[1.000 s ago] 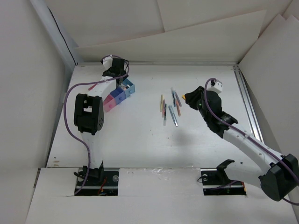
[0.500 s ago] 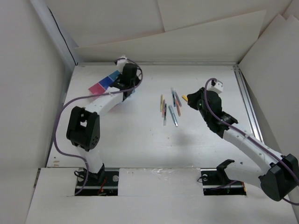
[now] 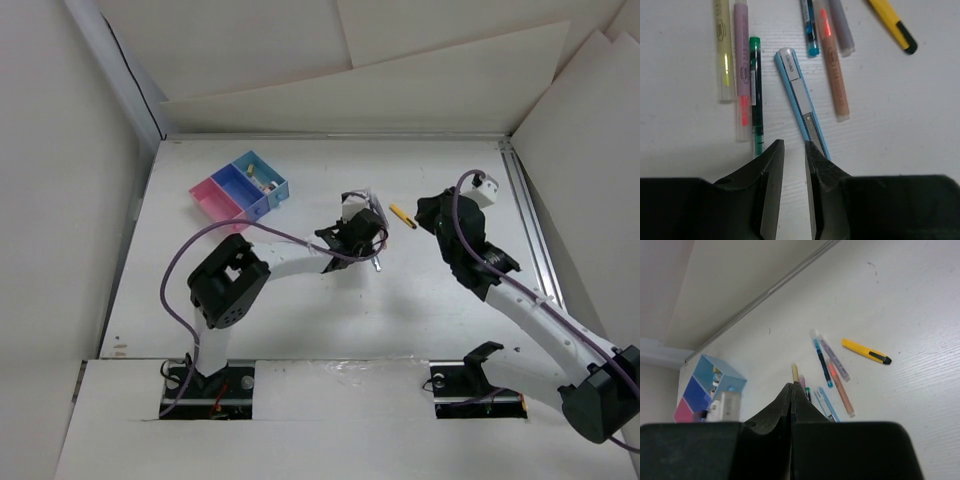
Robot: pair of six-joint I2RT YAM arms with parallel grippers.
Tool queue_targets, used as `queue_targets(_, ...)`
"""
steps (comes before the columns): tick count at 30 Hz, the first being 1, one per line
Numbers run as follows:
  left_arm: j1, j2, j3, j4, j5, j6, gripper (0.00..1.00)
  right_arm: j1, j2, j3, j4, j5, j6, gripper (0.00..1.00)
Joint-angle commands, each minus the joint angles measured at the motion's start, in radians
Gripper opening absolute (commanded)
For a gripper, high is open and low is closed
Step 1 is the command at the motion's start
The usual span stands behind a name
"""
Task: Sort the stationery into containers
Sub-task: Pick up the pen from the center of the board.
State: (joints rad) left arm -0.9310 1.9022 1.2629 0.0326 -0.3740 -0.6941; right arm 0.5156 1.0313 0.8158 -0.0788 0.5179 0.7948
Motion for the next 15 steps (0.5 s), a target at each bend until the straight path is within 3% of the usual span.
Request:
queue_targets(1,-0.018,0.035,0.067,-0.034,-0.045,-0.041,0.21,-0.009,-0.023,-0.009,0.002,0.033,0.018,0.0)
queue_targets(6,-0.029,0.087,0.11,-0.065,-0.074,-0.05,0.42,-0.019,-0.023,-0.009,0.002,0.024,0.018,0.0)
queue_targets(8,-0.029,0.101,0.128,-0.074,-0.083,-0.05,0.46,-0.019,-0.023,-0.009,0.002,0.024,0.027,0.0)
queue_targets(15,-0.029,0.15,0.17,-0.074,-0.072,-0.05,0.48,-0.019,-0.034,-0.009,0.002,0.014,0.027,0.0)
